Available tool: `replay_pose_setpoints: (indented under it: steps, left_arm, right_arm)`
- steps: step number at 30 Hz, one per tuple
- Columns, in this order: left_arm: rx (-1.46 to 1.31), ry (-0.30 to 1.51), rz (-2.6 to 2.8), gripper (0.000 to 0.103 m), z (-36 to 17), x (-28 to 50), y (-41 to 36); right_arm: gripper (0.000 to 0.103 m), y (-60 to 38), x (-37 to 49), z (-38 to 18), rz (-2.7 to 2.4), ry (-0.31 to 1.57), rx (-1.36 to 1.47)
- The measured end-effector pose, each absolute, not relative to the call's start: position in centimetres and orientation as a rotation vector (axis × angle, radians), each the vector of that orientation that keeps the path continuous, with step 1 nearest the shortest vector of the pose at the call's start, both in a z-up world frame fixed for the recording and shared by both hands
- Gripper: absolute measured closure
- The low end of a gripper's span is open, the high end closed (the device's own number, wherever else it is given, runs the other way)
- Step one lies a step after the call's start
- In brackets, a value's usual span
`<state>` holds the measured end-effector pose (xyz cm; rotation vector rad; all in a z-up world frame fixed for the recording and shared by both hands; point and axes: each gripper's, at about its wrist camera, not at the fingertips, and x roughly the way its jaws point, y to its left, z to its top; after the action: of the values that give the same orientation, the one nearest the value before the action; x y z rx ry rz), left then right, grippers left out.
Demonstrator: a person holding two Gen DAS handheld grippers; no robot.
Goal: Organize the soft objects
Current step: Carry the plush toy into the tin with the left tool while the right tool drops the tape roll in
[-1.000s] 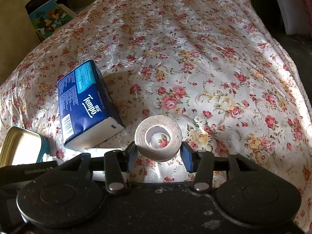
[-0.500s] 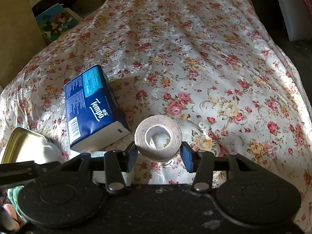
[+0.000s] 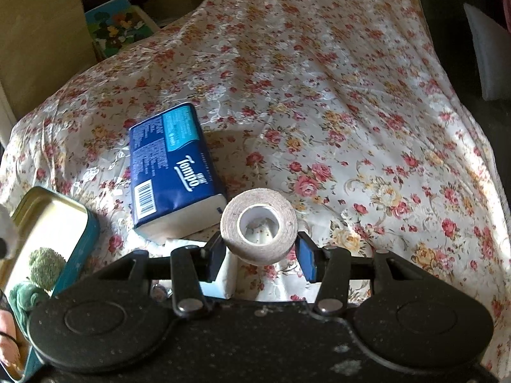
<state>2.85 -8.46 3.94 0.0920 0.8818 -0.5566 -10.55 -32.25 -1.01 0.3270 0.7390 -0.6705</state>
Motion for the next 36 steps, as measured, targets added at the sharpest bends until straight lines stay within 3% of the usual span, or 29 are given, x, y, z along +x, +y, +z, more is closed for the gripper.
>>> replay_pose_setpoints:
  steps: [21,36]
  left_arm:
    - [0.010,0.930,-0.447,0.055,4.2,5.4,1.0]
    - [-0.082,0.971,-0.421,0.054,4.0,7.5,2.0]
  right_arm:
    - [0.056,-22.1,-7.2,1.3,-0.549,0.792,0.228]
    - [0.056,-15.4,2.5,6.8,-0.362,0.797,0.242]
